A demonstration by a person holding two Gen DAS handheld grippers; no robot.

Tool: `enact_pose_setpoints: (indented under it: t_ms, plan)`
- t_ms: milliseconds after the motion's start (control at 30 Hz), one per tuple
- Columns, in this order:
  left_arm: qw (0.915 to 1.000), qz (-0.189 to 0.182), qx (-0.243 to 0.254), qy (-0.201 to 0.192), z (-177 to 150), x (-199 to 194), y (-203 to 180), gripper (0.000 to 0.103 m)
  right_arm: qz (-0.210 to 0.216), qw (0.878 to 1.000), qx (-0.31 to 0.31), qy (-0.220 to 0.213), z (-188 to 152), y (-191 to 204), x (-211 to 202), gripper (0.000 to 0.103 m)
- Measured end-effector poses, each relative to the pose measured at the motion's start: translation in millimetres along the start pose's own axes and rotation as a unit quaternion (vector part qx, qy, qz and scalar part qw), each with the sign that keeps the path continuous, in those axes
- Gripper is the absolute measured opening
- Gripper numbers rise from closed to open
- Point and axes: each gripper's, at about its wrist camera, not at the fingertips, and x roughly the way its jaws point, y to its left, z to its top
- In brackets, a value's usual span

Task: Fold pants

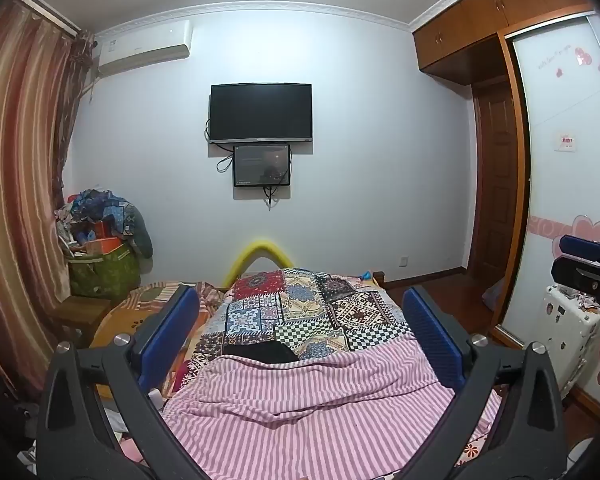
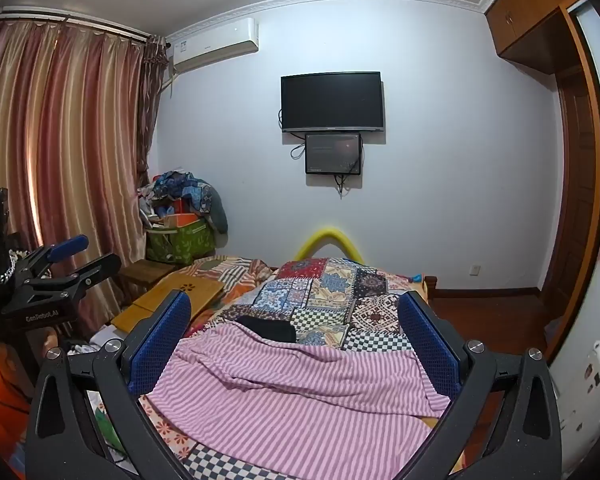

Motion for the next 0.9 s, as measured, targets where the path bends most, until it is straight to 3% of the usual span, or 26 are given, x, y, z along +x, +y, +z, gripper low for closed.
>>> enact_pose_setpoints:
  t_ms: [900]
  plan:
    - [1.0000, -0.001, -0.003, 0.007, -3.2, 7.2, 0.5, 0.103, 0.001, 1.000, 0.003, 0.002, -0.2, 0.1, 3.5, 0.103]
